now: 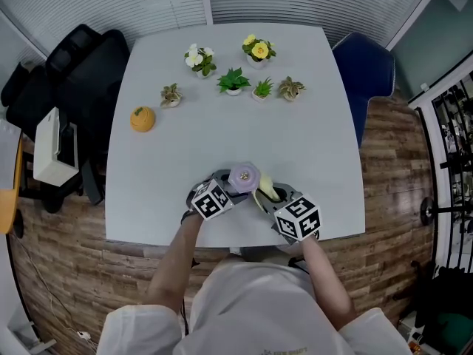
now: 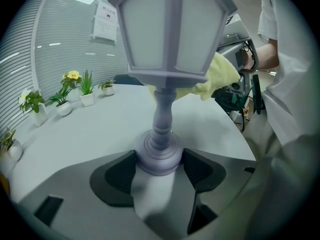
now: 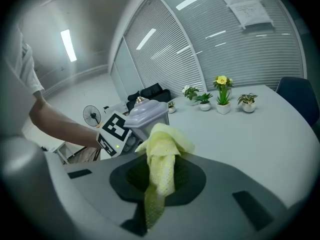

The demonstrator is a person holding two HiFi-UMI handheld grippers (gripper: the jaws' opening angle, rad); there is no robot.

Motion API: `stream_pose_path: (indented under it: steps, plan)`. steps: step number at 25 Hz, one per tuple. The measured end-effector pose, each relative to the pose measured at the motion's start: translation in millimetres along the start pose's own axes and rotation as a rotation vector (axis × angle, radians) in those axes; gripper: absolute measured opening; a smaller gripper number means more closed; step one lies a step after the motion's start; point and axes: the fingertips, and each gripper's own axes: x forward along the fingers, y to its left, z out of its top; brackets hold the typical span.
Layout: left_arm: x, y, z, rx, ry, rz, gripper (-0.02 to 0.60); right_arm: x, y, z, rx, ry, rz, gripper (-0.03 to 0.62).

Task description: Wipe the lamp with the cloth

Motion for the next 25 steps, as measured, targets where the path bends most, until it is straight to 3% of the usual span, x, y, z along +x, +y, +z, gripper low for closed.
stream_pose_path:
  steps: [11, 16, 25]
  plan:
    - [0, 0, -1, -0.041, 0.009, 0.027, 0.305, -14, 26, 3, 0.01, -0.035, 0.07, 0.04]
    - [0, 0, -3, -0.062, 0.014, 0.047, 0.305, -15, 44, 2, -0.052, -0.027, 0.135, 0.04]
    - [-1, 0, 0, -0.064, -0.002, 0.051, 0.304, -4, 44, 8, -0.046, -0.033, 0.133, 0.04]
